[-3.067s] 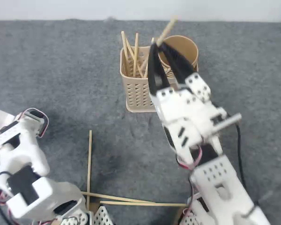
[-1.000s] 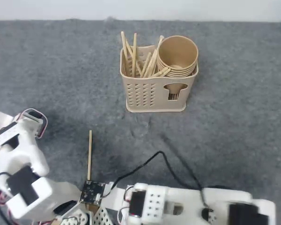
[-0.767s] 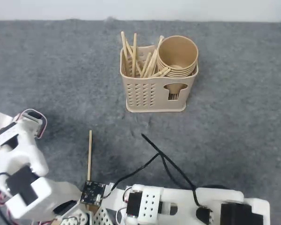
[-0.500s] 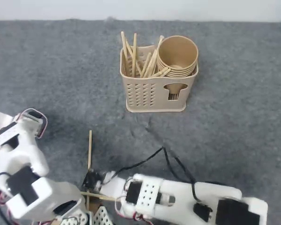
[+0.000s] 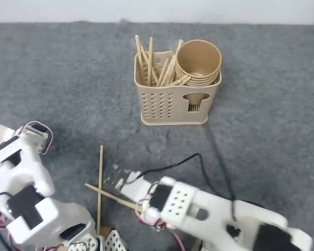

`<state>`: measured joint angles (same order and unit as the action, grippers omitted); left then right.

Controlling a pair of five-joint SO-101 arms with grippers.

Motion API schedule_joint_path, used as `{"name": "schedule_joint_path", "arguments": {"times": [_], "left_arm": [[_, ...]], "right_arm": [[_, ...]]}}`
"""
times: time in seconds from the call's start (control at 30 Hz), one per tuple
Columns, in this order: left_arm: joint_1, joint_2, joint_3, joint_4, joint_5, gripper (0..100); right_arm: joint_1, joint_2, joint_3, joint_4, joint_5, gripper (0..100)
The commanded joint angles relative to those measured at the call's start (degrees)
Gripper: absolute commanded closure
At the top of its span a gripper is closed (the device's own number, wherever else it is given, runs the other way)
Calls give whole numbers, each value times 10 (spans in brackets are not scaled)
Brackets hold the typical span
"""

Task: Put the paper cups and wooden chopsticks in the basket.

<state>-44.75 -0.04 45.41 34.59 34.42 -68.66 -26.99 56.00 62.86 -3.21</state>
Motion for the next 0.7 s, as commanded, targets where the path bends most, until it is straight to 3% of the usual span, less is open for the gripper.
{"name": "schedule_joint_path", "arguments": {"times": [0.0, 0.23, 0.43, 0.57, 0.67], "left_arm": [[-1, -6, -22, 4, 5, 736], [-1, -6, -22, 4, 5, 736], [0, -6, -22, 4, 5, 736], [0, -6, -22, 4, 5, 736], [0, -6, -22, 4, 5, 736]], "right_arm": [[43, -116, -15, 36, 7, 991], [102, -269, 43, 22, 46, 991], [166, -348, 120, -108, 62, 991], [191, -423, 178, -222, -40, 991], [197, -501, 221, -277, -47, 991]]}}
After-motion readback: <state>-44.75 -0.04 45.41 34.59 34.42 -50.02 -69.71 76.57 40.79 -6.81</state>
